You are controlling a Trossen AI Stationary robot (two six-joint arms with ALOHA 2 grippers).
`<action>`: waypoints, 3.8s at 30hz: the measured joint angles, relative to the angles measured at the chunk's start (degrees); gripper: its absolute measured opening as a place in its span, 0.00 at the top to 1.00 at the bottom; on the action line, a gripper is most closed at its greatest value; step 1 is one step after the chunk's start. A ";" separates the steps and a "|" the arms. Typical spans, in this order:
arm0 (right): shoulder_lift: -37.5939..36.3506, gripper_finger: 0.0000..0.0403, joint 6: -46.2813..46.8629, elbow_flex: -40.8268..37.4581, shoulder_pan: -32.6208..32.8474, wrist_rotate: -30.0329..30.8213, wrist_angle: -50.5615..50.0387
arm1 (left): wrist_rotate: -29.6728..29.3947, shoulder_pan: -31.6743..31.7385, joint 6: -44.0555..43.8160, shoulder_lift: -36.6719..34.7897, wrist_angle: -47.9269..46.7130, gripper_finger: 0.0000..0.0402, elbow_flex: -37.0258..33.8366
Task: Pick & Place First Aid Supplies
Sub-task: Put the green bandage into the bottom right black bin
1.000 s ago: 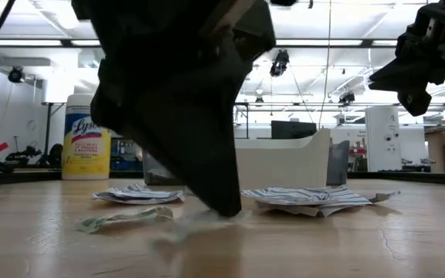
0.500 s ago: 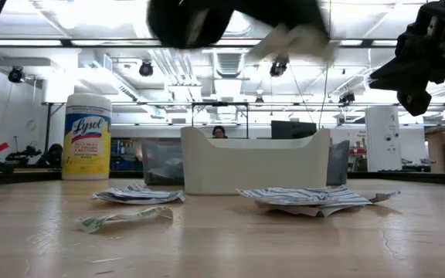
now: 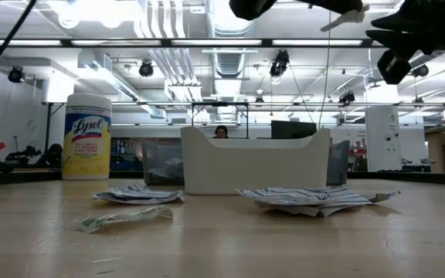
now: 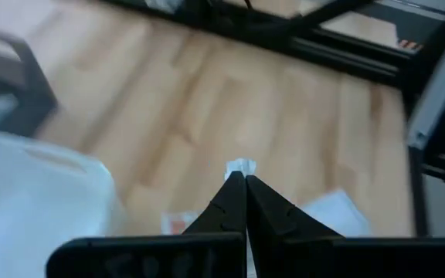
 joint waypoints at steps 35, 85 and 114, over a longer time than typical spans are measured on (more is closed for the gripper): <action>23.26 0.47 -3.79 0.02 -0.04 15.49 21.97 | 3.88 24.40 28.12 -2.29 13.08 1.00 4.71; 44.12 0.64 -12.37 15.96 -0.04 16.59 16.58 | 3.88 25.67 28.52 -2.54 10.52 1.00 4.65; 44.12 0.98 -12.81 15.91 -0.04 16.61 16.56 | 3.93 25.69 30.10 -2.84 10.02 1.00 4.65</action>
